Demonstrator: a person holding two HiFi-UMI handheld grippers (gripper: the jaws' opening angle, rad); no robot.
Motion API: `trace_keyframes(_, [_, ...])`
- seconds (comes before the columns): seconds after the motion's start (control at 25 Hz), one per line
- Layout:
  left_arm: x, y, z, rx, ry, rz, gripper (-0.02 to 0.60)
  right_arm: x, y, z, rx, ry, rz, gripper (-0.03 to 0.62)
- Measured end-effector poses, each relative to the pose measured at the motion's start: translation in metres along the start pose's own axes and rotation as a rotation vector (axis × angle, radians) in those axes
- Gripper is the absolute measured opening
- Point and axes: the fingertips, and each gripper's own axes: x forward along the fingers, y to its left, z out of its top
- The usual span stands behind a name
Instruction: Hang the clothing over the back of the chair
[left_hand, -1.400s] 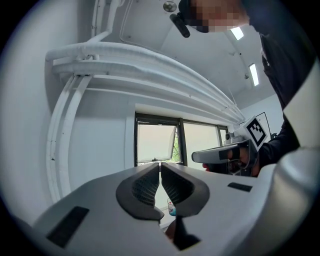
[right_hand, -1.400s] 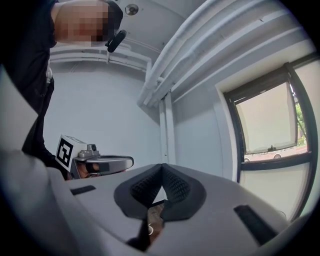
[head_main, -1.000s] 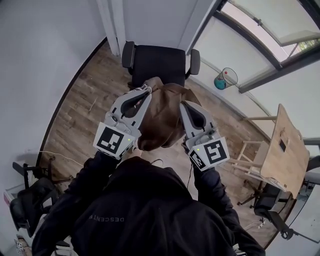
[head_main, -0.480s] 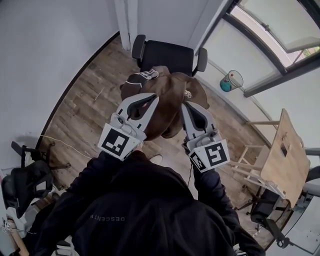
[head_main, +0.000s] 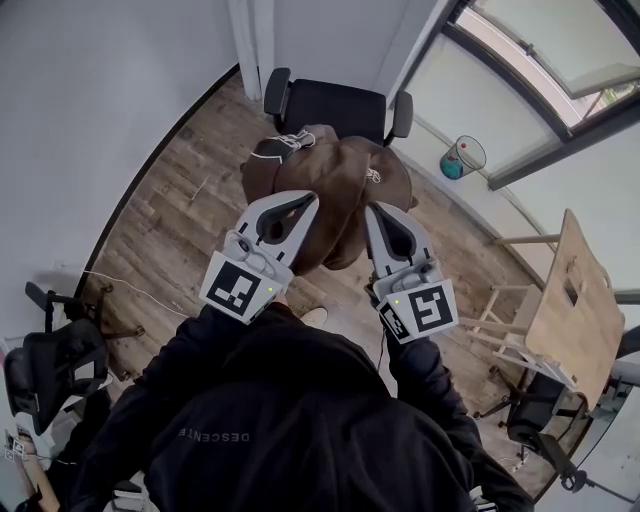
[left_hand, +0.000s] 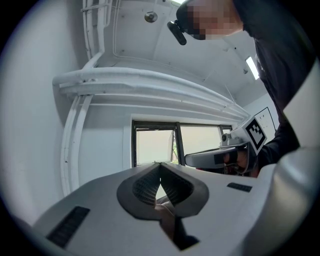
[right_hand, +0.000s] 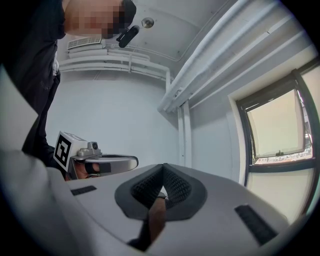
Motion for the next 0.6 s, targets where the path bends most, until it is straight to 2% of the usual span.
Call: trace_keyframes(0.6, [0.0041,-0.0084,-0.0013,0.01,0.007,-0.004,0.018,-0.0079,-0.0056,-0.0016,0.004,0.002,-0.01,-0.008])
